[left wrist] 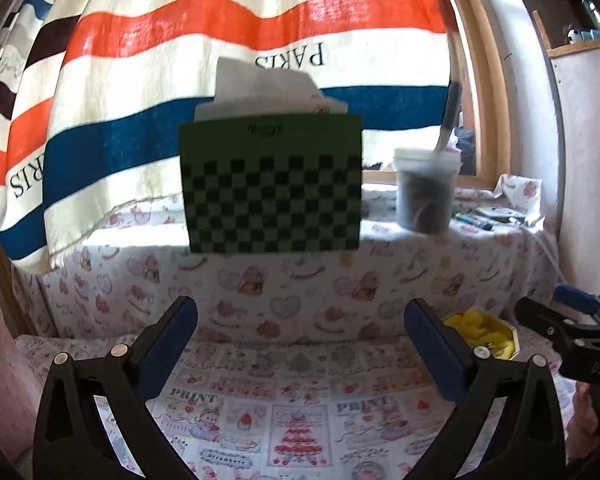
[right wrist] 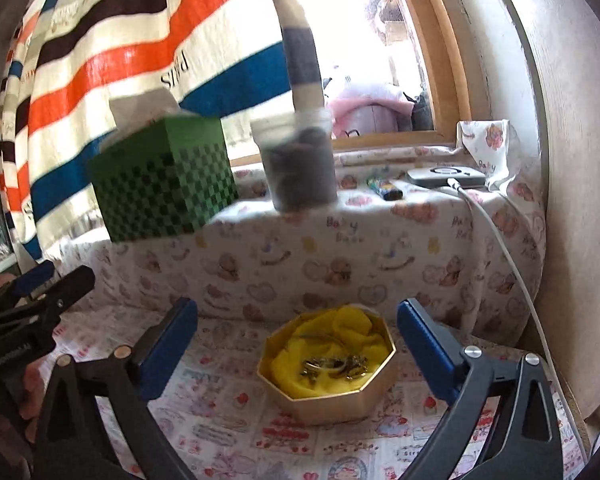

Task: Organize jewelry
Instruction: 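Withdraw both open tools from the box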

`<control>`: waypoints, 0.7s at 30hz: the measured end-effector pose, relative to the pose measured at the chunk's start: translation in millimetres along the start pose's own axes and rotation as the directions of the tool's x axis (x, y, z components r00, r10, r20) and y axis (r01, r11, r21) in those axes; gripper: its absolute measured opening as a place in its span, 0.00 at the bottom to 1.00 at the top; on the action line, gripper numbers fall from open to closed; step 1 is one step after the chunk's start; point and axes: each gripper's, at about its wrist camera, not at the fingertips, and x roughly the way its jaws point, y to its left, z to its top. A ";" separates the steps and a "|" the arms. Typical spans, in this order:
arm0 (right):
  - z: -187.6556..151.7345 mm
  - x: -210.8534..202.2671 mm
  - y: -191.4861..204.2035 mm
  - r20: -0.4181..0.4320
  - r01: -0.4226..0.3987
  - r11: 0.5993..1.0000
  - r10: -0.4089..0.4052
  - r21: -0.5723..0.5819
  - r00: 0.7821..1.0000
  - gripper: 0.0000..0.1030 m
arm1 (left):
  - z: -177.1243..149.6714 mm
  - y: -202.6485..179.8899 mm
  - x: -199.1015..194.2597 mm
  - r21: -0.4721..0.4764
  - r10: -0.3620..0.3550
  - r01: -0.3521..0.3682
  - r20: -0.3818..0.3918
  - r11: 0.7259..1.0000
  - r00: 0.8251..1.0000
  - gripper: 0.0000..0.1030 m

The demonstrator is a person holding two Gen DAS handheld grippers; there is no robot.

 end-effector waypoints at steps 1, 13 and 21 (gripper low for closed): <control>-2.1 1.3 -0.9 0.002 0.010 1.000 -0.010 -0.004 1.000 1.00 | -3.4 1.3 2.2 -0.004 -0.003 0.003 -0.006 1.000 1.000 1.00; -13.0 4.3 0.0 0.063 0.075 0.995 -0.071 -0.060 0.995 1.00 | -23.6 7.5 12.0 -0.024 0.017 -0.018 -0.025 1.000 1.000 1.00; -14.2 8.7 -0.9 0.047 0.111 0.992 -0.109 -0.064 0.993 1.00 | -29.9 7.4 15.8 -0.032 0.035 -0.037 -0.037 0.999 0.999 1.00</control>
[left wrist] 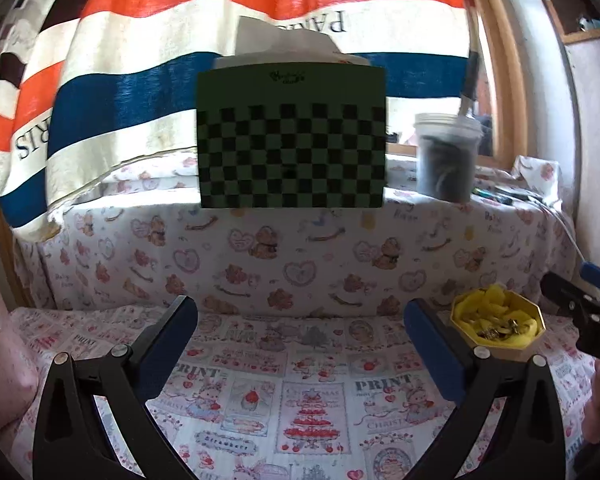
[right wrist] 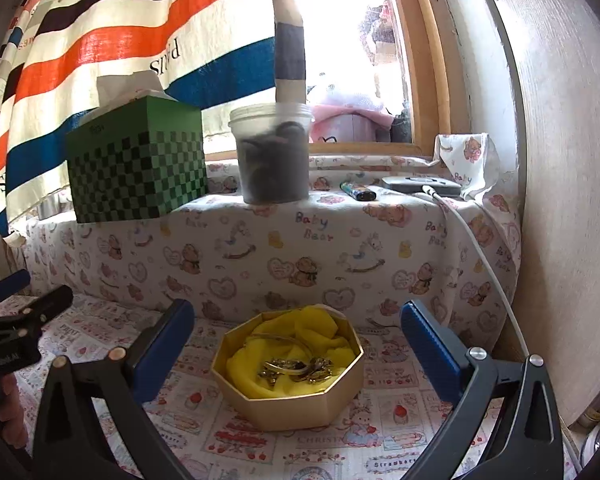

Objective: Organize jewelry

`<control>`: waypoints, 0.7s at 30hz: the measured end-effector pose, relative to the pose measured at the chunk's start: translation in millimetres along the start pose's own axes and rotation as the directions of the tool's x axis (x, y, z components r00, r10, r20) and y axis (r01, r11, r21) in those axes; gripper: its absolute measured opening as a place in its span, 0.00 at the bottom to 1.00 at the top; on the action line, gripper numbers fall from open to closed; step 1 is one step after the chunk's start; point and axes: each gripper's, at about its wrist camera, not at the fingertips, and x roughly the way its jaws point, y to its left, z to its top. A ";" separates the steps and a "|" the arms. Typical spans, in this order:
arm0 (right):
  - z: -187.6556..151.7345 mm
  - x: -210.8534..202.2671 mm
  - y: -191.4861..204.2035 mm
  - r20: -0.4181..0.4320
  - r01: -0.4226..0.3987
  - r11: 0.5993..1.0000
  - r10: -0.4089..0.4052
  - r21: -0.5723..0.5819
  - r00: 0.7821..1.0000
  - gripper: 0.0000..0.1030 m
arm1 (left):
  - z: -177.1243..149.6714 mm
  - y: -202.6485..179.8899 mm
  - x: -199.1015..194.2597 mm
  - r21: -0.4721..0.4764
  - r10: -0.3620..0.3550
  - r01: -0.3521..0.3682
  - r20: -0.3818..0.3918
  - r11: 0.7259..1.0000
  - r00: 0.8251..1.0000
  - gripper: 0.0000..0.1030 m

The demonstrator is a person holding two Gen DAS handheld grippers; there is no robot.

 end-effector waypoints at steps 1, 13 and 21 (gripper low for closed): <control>-0.1 -0.7 -0.1 0.004 0.004 1.000 -0.004 0.000 1.000 1.00 | -0.2 -0.8 0.6 0.004 -0.003 0.003 -0.003 1.000 1.000 1.00; 0.1 -3.6 2.8 0.013 0.010 1.000 -0.010 -0.026 1.000 1.00 | 1.1 -0.1 -5.6 -0.003 0.013 -0.013 0.027 1.000 1.000 1.00; 0.4 -4.3 2.1 0.013 0.011 0.999 -0.011 -0.035 1.000 1.00 | 0.5 1.9 -0.4 -0.004 0.026 -0.026 0.003 1.000 1.000 1.00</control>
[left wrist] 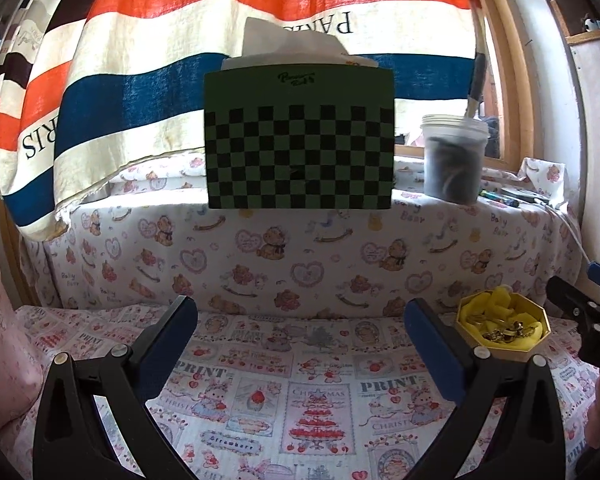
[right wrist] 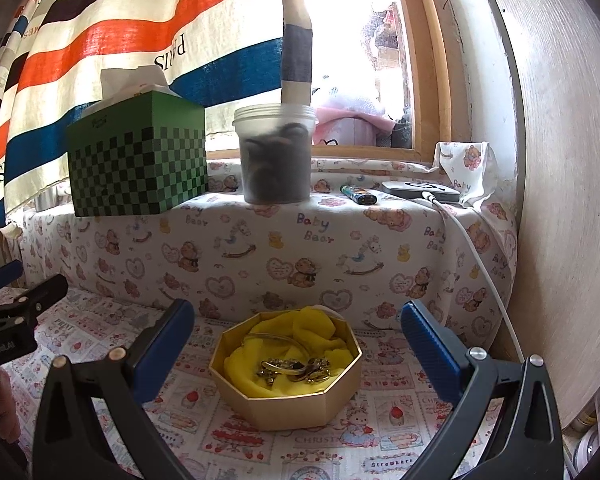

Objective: Organize jewelry

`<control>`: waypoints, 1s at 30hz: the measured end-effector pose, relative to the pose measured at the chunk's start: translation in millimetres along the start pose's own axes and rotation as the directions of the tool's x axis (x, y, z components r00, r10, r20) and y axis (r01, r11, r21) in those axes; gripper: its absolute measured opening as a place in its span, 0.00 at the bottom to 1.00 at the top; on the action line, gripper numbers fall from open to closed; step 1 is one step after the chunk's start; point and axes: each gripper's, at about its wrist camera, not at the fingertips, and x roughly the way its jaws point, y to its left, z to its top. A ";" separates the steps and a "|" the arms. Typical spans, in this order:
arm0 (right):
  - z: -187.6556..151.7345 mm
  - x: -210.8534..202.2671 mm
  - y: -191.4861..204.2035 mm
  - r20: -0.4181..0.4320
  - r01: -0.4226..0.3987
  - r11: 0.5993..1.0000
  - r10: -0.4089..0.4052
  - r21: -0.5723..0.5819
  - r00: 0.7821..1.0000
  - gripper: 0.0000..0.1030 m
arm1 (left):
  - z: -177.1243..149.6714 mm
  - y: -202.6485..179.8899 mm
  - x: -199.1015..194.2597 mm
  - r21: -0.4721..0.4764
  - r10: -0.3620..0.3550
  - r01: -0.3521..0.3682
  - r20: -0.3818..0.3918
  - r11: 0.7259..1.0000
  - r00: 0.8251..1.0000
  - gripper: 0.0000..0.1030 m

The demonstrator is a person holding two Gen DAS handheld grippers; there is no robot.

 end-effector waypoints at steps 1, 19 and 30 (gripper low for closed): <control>0.1 0.6 0.7 -0.001 -0.002 1.000 0.002 0.000 1.000 1.00 | 0.0 0.4 0.4 -0.001 0.003 -0.003 -0.001 1.000 1.000 1.00; -1.2 3.3 0.4 -0.013 -0.005 1.000 0.005 0.003 1.000 1.00 | 1.0 -2.9 3.3 0.019 -0.021 0.022 -0.019 1.000 1.000 1.00; -0.3 4.9 0.0 -0.027 0.004 1.000 -0.004 0.010 1.000 1.00 | 0.6 -3.6 2.7 0.020 -0.026 0.027 -0.014 0.999 1.000 1.00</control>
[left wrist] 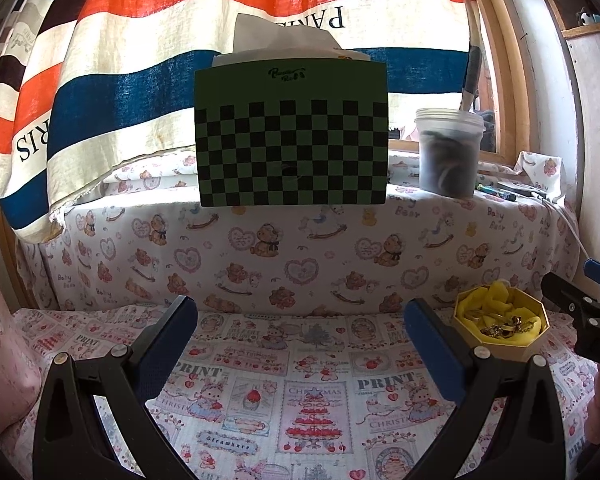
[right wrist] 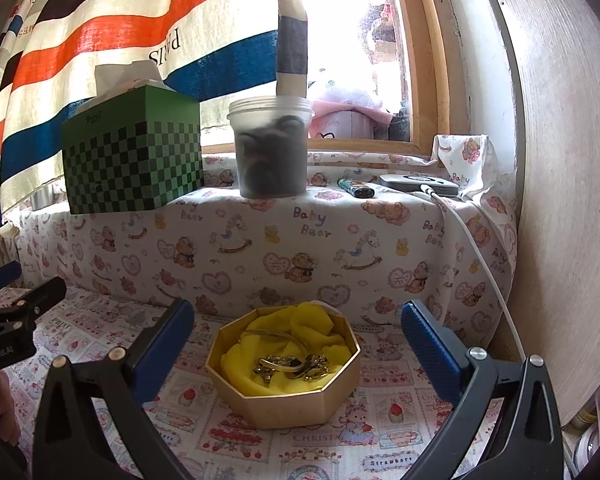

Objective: Organize jewelry

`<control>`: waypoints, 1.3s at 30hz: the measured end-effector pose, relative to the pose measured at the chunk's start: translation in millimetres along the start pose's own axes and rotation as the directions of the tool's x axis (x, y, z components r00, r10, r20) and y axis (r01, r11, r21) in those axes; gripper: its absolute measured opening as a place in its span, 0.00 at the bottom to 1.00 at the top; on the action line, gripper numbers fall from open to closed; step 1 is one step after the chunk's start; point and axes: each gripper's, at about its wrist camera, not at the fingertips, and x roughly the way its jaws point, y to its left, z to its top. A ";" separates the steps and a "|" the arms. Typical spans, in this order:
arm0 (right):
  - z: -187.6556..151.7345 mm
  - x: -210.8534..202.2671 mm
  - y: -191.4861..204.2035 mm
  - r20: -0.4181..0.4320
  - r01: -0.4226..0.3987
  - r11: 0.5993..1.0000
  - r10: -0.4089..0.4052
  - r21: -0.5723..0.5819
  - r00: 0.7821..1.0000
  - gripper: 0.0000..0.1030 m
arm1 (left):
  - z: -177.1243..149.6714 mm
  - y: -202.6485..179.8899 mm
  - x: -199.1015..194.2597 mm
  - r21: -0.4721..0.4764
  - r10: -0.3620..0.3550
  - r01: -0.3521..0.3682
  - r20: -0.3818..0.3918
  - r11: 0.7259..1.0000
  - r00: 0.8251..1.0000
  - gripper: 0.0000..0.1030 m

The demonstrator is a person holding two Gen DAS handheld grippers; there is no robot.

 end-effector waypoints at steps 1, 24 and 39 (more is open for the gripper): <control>0.2 0.8 -0.8 -0.003 0.001 1.000 -0.001 0.002 1.000 1.00 | 0.0 -0.1 -0.3 0.000 0.000 0.000 0.000 1.000 1.000 1.00; 1.0 0.0 -4.9 0.007 0.015 0.999 -0.015 0.031 1.000 1.00 | 0.0 -0.9 -2.1 0.008 0.004 -0.004 0.009 1.000 1.000 1.00; 1.3 3.7 -2.1 -0.015 0.006 1.000 -0.006 0.014 1.000 1.00 | 0.2 -0.4 -3.5 0.011 -0.007 0.007 0.008 1.000 1.000 1.00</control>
